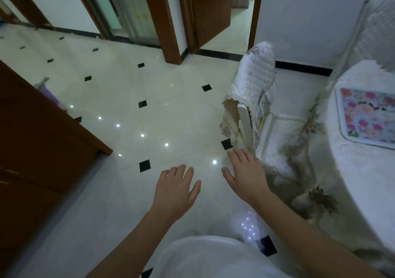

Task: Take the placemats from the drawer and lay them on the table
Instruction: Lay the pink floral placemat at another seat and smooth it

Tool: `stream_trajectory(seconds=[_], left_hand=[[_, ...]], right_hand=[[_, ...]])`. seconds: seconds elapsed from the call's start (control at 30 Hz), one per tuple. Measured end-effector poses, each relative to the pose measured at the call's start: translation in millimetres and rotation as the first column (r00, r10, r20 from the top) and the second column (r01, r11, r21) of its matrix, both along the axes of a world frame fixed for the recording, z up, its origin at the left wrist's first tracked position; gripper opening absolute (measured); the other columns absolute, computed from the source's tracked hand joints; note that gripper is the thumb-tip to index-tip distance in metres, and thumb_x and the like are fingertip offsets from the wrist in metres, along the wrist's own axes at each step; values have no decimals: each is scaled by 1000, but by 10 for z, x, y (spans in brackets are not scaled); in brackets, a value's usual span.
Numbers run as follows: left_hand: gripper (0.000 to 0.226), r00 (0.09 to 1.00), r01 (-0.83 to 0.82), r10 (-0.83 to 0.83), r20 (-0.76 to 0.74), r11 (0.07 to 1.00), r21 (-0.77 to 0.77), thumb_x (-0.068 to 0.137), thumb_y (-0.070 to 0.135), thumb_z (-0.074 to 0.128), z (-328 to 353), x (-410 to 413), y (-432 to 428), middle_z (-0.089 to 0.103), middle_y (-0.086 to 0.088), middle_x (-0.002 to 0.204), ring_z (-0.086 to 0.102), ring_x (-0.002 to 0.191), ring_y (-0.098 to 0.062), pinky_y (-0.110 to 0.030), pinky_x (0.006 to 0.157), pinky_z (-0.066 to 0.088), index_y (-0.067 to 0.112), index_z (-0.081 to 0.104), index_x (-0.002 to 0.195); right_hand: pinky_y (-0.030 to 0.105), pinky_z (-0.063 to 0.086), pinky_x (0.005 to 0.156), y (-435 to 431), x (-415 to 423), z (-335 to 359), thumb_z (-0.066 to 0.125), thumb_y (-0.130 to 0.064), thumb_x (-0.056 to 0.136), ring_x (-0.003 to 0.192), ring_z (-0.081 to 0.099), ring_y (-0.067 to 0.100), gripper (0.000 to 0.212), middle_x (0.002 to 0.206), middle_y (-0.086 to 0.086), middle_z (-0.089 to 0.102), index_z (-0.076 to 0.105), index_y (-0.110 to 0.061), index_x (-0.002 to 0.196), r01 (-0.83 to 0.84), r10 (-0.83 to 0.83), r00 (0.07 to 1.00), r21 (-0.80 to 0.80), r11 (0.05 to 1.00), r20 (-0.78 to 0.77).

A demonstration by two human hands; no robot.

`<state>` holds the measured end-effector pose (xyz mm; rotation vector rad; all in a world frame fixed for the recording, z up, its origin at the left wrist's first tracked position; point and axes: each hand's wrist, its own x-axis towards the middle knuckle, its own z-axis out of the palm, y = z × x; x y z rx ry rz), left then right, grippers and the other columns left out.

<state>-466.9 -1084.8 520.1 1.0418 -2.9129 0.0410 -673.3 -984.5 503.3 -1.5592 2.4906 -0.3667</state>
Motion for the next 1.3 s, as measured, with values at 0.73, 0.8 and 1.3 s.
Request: stream_trajectory(seconds=[0.73,0.8,1.3], left_hand=[[50,476,879,-879,-24,475,46,96,49,38,-154,-3306,-682,68,-9,112,64,95,-29,-41,81,49,14,66,117],[49,447,894,-894,-29,446,37,95,49,38,-132,-3543,-558,69,-10,111,64,94,-30,-41,80,49,14,67,114],[50,547,836,-836,-36,545,64,97,49,36,12,-4639,-366,68,-4,111,65,95,-26,-39,78,53,15,66,116]], right_hand=[[42,44,100,713,-1009,8,33,-53,91,124,51,26,62,137,6,56,53,-16,137,894,-895,445,68,443,-33],[42,41,104,829,-1095,-19,41,-49,94,128,48,25,58,140,6,54,51,-15,139,911,-912,410,63,408,-22],[42,39,107,1012,-2692,-66,42,-49,96,134,43,24,57,146,5,51,50,-16,142,881,-880,474,-8,474,38]])
